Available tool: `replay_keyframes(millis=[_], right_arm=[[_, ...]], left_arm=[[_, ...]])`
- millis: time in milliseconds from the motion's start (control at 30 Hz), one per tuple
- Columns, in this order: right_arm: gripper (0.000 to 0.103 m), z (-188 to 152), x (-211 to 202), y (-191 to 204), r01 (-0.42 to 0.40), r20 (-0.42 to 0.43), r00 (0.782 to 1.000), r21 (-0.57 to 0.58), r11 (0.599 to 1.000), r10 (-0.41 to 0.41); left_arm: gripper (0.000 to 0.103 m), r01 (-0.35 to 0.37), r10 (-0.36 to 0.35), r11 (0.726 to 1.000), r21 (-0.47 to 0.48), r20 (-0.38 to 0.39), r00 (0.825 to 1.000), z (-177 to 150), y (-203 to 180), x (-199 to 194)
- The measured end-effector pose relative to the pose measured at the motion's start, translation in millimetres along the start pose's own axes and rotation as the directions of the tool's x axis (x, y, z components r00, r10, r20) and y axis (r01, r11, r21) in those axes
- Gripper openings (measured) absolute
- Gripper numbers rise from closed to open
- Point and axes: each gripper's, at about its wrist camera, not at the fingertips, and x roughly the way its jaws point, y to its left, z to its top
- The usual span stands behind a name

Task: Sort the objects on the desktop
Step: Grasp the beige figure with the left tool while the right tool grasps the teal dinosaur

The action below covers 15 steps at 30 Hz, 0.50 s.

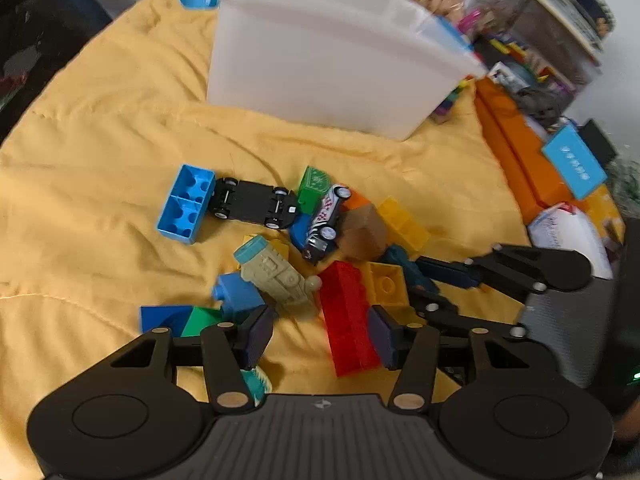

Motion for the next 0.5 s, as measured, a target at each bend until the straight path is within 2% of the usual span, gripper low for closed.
replay_keyframes(millis=[33, 100, 200, 233, 267, 300, 400, 500], right_arm=[[0.025, -0.2, 0.9, -8.0, -0.035, 0.005, 0.999, 0.064, 0.997, 0.034], [0.025, -1.8, -2.9, -19.5, -0.092, 0.011, 0.996, 0.156, 0.984, 0.091], [0.025, -12.9, -19.1, -26.9, -0.119, 0.025, 0.993, 0.218, 0.969, 0.117], [0.025, -18.3, -25.2, -27.9, -0.125, 0.027, 0.992, 0.227, 0.966, 0.122], [0.025, -23.7, -30.4, -29.2, -0.129, 0.029, 0.992, 0.238, 0.963, 0.125], [0.025, -29.4, -34.9, -30.7, -0.128, 0.027, 0.992, 0.251, 0.959, 0.125], [0.025, -46.2, -45.0, -36.7, -0.114, 0.012, 0.993, 0.294, 0.949, 0.115], [0.025, -58.9, -54.5, -47.2, -0.110, 0.013, 0.994, 0.345, 0.932, 0.113]], left_arm=[[0.052, 0.010, -0.010, 1.000, -0.018, -0.004, 1.000, 2.5, 0.7, 5.0], [0.051, -0.017, 0.017, 1.000, -0.024, -0.003, 1.000, 8.0, -1.0, 14.2], [0.050, -0.071, 0.072, 0.997, -0.015, 0.030, 0.997, 17.7, -5.2, 21.5], [0.048, -0.082, 0.082, 0.997, -0.015, 0.038, 0.996, 20.7, -5.7, 23.0], [0.039, -0.089, 0.089, 0.996, -0.009, 0.049, 0.995, 23.8, -5.8, 23.5], [0.028, -0.087, 0.087, 0.996, -0.006, 0.051, 0.995, 27.1, -5.4, 22.8], [0.026, -0.024, 0.024, 1.000, 0.006, 0.035, 0.999, 26.6, -8.3, 11.4], [0.026, -0.017, 0.015, 0.996, 0.089, 0.028, 1.000, 12.9, -23.8, -11.0]])
